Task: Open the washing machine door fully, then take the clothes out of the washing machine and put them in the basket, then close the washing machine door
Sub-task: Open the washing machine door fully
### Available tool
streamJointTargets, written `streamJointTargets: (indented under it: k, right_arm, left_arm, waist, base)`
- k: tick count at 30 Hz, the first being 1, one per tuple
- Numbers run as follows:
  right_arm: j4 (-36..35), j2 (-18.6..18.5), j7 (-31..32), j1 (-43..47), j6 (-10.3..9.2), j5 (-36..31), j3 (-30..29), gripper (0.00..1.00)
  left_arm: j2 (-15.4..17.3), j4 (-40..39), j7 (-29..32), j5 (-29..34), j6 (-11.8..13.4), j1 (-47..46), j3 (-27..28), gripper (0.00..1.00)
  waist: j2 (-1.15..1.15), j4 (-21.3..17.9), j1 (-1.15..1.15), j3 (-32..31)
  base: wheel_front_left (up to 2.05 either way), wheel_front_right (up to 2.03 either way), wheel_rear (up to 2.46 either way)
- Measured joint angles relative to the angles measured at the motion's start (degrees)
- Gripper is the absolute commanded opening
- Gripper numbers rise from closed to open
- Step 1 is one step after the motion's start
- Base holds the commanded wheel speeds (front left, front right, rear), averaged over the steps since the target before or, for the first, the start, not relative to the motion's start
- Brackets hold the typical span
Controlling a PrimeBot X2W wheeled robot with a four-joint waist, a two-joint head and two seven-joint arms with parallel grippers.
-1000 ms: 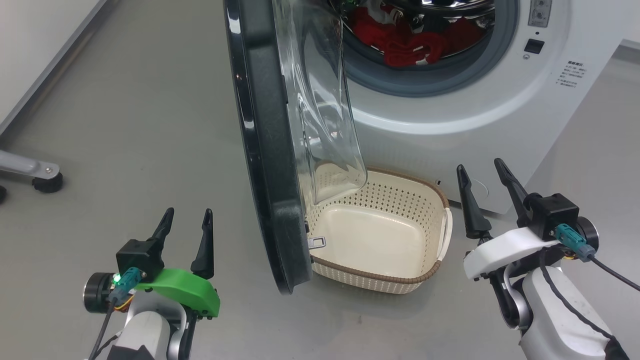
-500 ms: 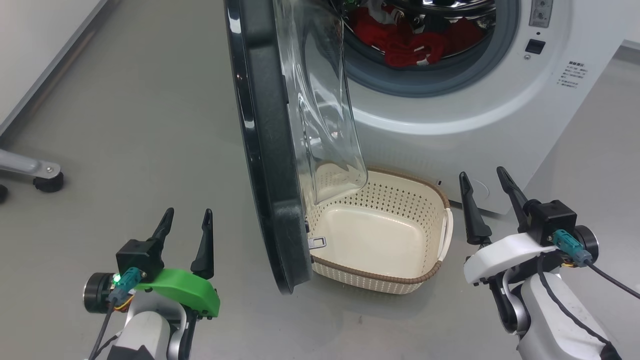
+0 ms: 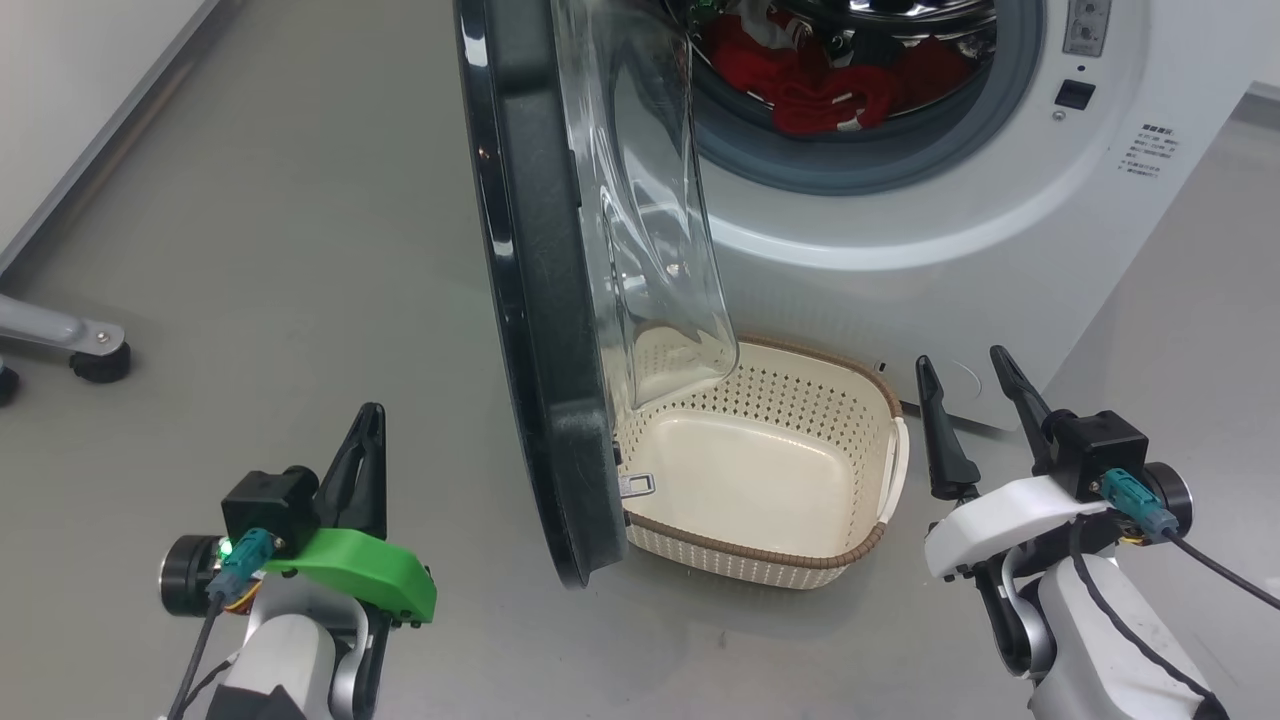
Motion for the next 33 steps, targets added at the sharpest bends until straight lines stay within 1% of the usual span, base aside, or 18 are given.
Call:
streamJointTargets:
  k: [3, 8, 10, 14, 16, 21, 24, 28, 29, 33]
  right_arm:
    - [0.1, 0.2, 0.0, 0.0, 0.46, -0.2, -0.4, 1.0]
    - [0.2, 0.3, 0.0, 0.0, 0.55, -0.6, -0.9, 1.0]
    - [0.3, 0.4, 0.0, 0.0, 1.0, -0.7, -1.2, 1.0]
    - [0.4, 0.5, 0.0, 0.1, 1.04, -1.2, -1.7, 1.0]
    - [0.4, 0.5, 0.0, 0.1, 1.52, -1.2, -1.9, 1.0]
    - [0.5, 0.9, 0.0, 0.2, 1.6, -1.6, -2.3, 1.0]
    - [0.6, 1.1, 0.0, 0.4, 2.01, -1.8, -2.4, 1.0]
    - [0.9, 1.5, 0.0, 1.3, 2.26, -2.2, -2.6, 1.0]
    - [1.0, 1.6, 0.0, 1.3, 2.61, -2.3, -2.6, 1.0]
    - [1.0, 1.9, 0.0, 1.3, 2.71, -2.6, -3.0, 1.0]
  left_arm:
    - [0.0, -1.8, 0.0, 0.0, 0.0, 0.0, 0.6, 0.0]
    - [0.0, -7.4, 0.0, 0.2, 0.4, -0.2, 2.5, 0.0]
    - [0.0, -10.1, 0.0, 0.6, 0.7, -0.3, 3.1, 0.0]
    - [0.0, -15.9, 0.0, 1.7, 1.1, -1.2, 4.4, 0.0]
    - [0.0, -19.4, 0.0, 2.6, 1.1, -1.7, 4.6, 0.0]
    - [0.0, -27.3, -0.3, 3.9, 1.0, -2.3, 4.6, 0.0]
    - [0.0, -31.7, -0.3, 4.2, 0.1, -2.4, 3.4, 0.0]
    - [0.1, -36.7, -0.3, 4.2, -1.5, -2.3, 0.1, 0.0]
    - [0.1, -37.6, -0.3, 4.2, -2.1, -2.2, -0.4, 0.0]
    - [0.3, -40.7, -0.3, 3.8, -4.5, -1.5, -4.7, 0.0]
  waist:
    - [0.0, 0.0, 0.0, 0.0]
    - [0.0, 0.1, 0.0, -0.1]
    - [0.0, 0.1, 0.0, -0.1]
    - [0.0, 0.2, 0.0, -0.3]
    - [0.0, 0.3, 0.0, -0.5]
    - [0.0, 0.3, 0.0, -0.9]
    - [0.0, 0.3, 0.0, -1.3]
    - [0.0, 0.2, 0.0, -1.7]
    - [0.0, 0.2, 0.0, -1.8]
    - [0.0, -0.2, 0.0, -2.1]
  base:
    - [0.0, 0.0, 0.0]
    - [0.0, 0.0, 0.0]
    - [0.0, 0.0, 0.0]
    - [0.0, 0.0, 0.0]
    - [0.0, 0.0, 0.0]
    - [0.0, 0.0, 0.0]
    - [0.0, 0.0, 0.0]
    - [0.0, 0.0, 0.0]
    - [0.0, 0.0, 0.0]
    - [0.0, 0.0, 0.0]
